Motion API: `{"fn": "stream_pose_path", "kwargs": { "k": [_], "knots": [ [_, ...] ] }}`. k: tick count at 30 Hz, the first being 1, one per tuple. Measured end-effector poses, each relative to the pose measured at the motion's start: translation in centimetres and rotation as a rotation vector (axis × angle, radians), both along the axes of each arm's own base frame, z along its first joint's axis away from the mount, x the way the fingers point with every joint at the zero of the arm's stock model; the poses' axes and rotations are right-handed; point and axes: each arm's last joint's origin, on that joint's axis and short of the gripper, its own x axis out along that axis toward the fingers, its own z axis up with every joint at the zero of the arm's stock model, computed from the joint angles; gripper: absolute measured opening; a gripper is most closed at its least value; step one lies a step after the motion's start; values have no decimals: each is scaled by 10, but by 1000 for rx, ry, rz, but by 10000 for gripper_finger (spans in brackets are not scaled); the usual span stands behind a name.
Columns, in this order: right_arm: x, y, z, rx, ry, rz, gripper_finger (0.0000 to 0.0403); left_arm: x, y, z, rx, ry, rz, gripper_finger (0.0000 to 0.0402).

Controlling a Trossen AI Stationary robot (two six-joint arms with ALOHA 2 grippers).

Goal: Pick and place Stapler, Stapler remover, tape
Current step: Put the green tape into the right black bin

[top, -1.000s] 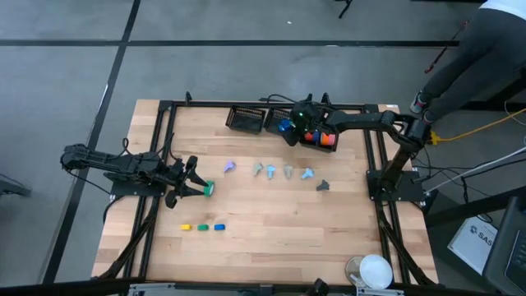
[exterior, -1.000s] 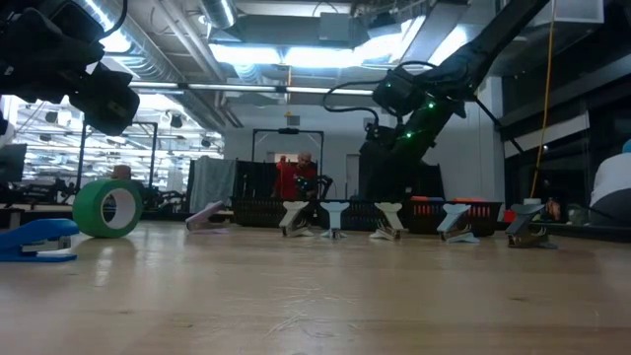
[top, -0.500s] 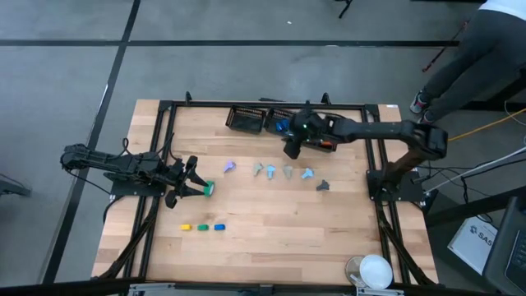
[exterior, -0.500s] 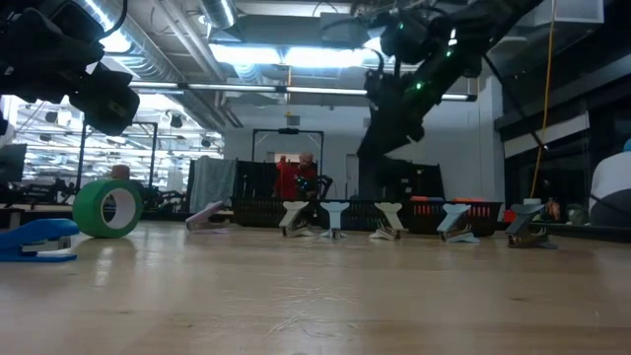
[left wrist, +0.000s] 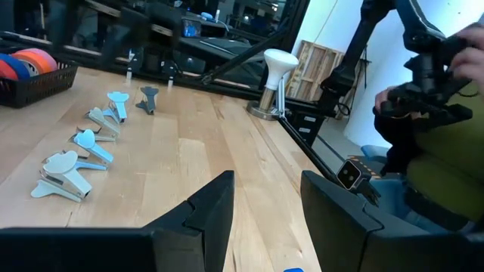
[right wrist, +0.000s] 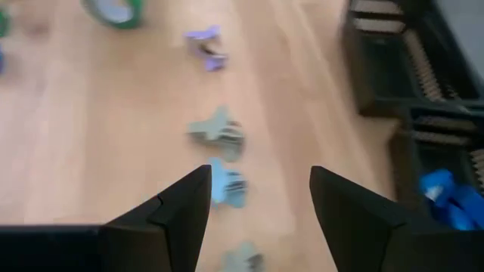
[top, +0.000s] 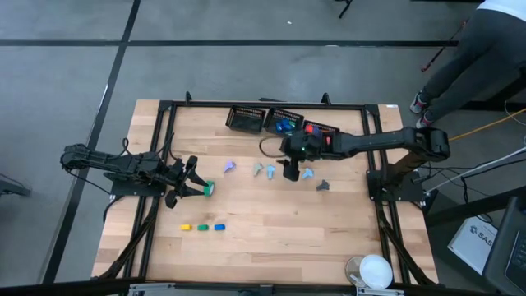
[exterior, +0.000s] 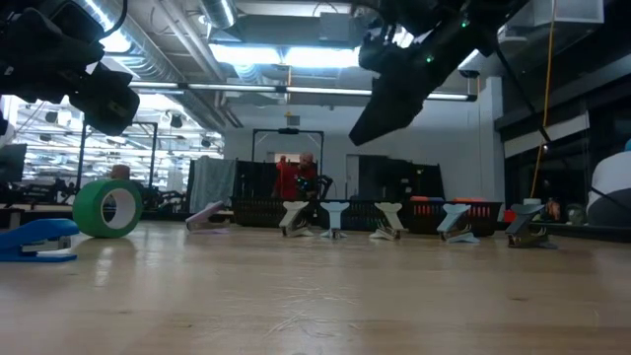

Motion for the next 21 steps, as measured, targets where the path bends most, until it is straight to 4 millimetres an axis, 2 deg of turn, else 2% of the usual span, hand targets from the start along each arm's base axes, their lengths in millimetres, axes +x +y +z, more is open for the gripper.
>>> {"fn": "stream_pose_path", "kwargs": {
  "k": [5, 10, 21],
  "knots": [
    [1, 22, 0, -9, 6, 77, 228, 0, 0, 0, 0, 0, 0, 150],
    [2, 35, 0, -9, -1, 118, 228, 0, 0, 0, 0, 0, 0, 150],
    [6, 45, 4, -12, -65, 141, 228, 0, 0, 0, 0, 0, 0, 150]
  ]
}}
